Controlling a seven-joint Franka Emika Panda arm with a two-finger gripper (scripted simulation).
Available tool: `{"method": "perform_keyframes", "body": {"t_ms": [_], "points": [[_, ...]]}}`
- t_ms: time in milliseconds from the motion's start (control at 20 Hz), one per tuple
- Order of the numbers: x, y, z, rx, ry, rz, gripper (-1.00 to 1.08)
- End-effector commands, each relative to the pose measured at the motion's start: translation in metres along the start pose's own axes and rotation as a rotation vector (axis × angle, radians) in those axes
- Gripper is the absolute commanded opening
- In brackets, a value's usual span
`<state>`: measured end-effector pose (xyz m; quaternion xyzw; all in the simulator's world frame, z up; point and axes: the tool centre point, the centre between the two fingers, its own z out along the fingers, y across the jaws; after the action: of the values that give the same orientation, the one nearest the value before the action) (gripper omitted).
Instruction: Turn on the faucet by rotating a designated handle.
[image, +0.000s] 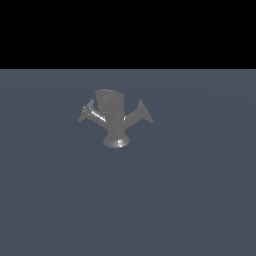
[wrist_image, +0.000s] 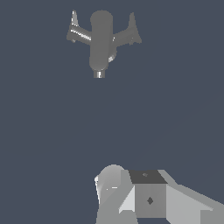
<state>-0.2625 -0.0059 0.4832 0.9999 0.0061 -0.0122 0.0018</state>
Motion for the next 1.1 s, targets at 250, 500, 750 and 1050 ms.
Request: {"method": "perform_keyframes", "body": {"t_ms": [250, 500, 750, 1050], "points": [[0.043, 0.026, 0.075, -0.007, -0.094, 0.037, 0.05], [0.081, 0.047, 0.142, 0.01, -0.136, 0.047, -0.66], [0.147, 0.026, 0.176, -0.055, -0.075, -0.147, -0.8], [0.207, 0.037, 0.235, 0.022, -0.013, -0.052, -0.54]]}}
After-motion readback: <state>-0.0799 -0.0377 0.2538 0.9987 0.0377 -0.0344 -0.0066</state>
